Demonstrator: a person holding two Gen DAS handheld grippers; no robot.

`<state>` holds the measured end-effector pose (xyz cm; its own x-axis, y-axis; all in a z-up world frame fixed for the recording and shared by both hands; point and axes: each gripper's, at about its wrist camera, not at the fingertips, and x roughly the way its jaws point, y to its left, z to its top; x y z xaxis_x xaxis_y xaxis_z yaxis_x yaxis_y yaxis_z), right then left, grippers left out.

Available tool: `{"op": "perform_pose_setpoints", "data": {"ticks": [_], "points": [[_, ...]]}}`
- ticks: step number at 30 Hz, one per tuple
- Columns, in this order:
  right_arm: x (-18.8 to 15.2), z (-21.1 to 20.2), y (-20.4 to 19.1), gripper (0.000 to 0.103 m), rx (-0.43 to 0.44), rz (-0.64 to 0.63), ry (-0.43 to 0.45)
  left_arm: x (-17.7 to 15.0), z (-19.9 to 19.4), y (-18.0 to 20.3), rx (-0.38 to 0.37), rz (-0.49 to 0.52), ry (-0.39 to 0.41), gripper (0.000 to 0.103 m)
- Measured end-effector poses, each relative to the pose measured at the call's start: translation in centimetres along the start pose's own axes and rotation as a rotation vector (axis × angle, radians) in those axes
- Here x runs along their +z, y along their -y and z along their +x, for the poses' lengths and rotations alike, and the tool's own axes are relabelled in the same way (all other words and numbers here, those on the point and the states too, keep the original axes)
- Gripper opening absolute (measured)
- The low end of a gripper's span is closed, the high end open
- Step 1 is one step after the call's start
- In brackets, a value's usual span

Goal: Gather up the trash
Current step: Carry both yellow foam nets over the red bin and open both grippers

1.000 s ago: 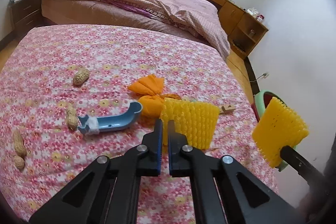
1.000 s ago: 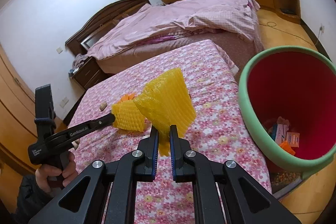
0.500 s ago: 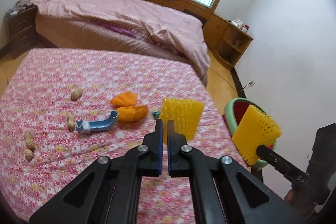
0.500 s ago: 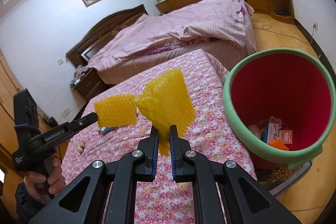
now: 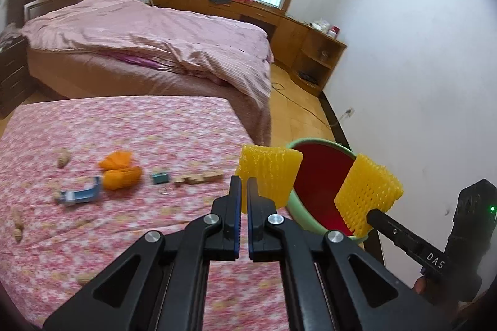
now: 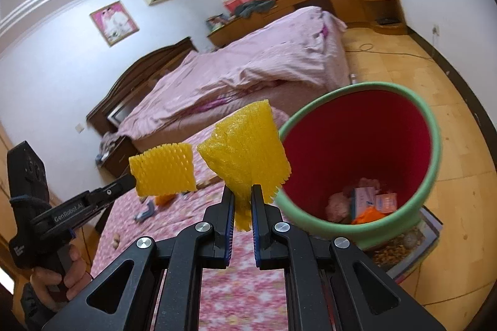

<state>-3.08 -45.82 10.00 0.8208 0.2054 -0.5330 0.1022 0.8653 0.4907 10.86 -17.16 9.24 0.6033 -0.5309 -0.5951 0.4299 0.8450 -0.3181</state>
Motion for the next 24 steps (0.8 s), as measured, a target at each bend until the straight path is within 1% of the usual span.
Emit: {"op": "perform_pose_setpoints", "data": {"ticks": [5, 12, 20, 24], "points": [[0.3, -0.9, 3.0, 0.01, -0.036, 0.048, 0.02, -0.4, 3.0, 3.5, -0.025, 0.046, -0.051, 0.001], [0.6, -0.9, 6.3, 0.01, -0.076, 0.11, 0.023, -1.2, 6.8, 7.0, -0.052, 0.097, -0.114, 0.001], [0.5, -0.3, 8.5, 0.013, -0.111, 0.15, 0.005, -2.2, 10.0, 8.6, -0.063, 0.13, -0.173, 0.001], [0.4, 0.0, 9.5, 0.014, -0.12, 0.175, -0.006, -2.4, 10.5, 8.8, -0.079, 0.142, -0.179, 0.001]]}}
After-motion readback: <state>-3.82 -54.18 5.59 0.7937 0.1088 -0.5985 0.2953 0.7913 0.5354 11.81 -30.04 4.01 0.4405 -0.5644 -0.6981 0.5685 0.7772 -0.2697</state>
